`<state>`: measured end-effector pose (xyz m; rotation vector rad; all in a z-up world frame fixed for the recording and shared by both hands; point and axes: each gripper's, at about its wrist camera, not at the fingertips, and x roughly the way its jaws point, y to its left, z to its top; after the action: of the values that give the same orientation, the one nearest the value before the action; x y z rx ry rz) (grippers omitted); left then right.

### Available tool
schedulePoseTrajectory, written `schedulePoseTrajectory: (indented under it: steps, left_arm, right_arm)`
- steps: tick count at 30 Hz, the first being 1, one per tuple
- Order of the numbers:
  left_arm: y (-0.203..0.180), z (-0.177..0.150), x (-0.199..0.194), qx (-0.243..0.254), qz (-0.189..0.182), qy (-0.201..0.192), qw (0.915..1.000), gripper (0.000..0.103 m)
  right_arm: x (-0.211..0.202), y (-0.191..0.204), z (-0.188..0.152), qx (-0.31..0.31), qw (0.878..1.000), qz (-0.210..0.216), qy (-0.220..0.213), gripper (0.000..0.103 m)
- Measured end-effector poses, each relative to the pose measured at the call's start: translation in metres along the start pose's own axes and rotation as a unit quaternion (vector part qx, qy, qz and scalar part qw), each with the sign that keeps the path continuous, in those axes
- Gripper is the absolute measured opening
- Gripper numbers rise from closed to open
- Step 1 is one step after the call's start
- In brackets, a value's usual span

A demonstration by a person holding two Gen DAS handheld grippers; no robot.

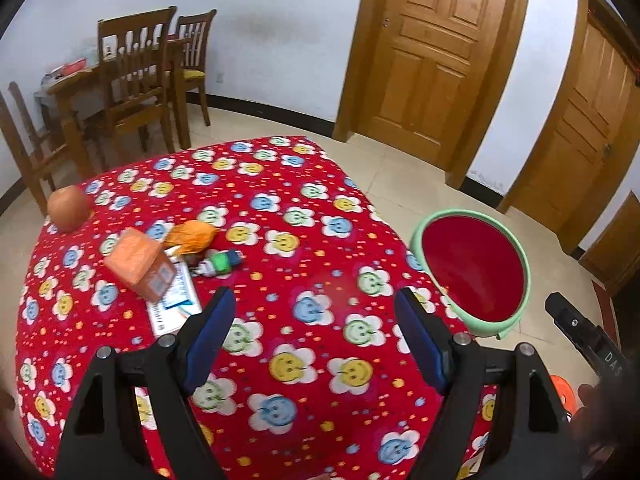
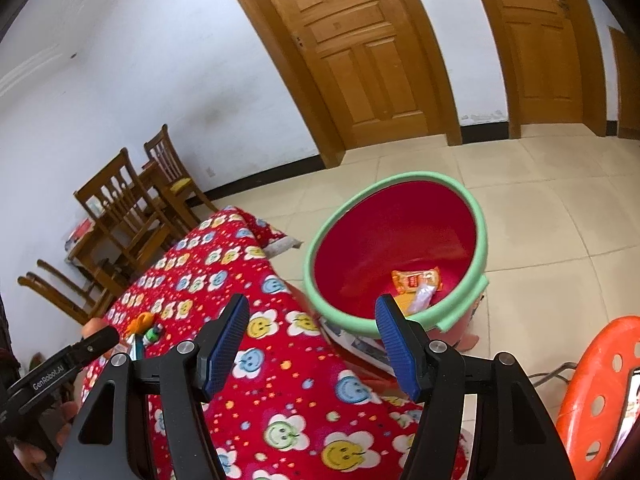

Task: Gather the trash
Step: 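Move both open grippers back over the table, then grasp the orange box with the left gripper while the right grasps the white medicine box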

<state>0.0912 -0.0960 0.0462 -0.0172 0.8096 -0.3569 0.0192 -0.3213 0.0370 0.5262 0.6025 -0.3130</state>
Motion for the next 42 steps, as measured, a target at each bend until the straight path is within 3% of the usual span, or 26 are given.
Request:
schedulePoseTrajectory:
  steps: [14,24,42]
  left_arm:
    - [0.073,-0.010,-0.028,-0.047,0.061,-0.022,0.9968,0.081]
    - [0.126,-0.015,-0.018,-0.093,0.100,-0.012,0.9905,0.081]
    - [0.142,0.002,0.049,-0.048,0.099,0.005,0.9939,0.081]
  right_arm:
    - [0.016,0.042,-0.016,-0.036,0.999,0.024,0.027,0.067]
    - [0.033,0.061,-0.028,-0.054,0.997,0.027,0.054,0.067]
    - [0.046,0.063,-0.035,-0.056,0.996,0.003,0.074,0.067]
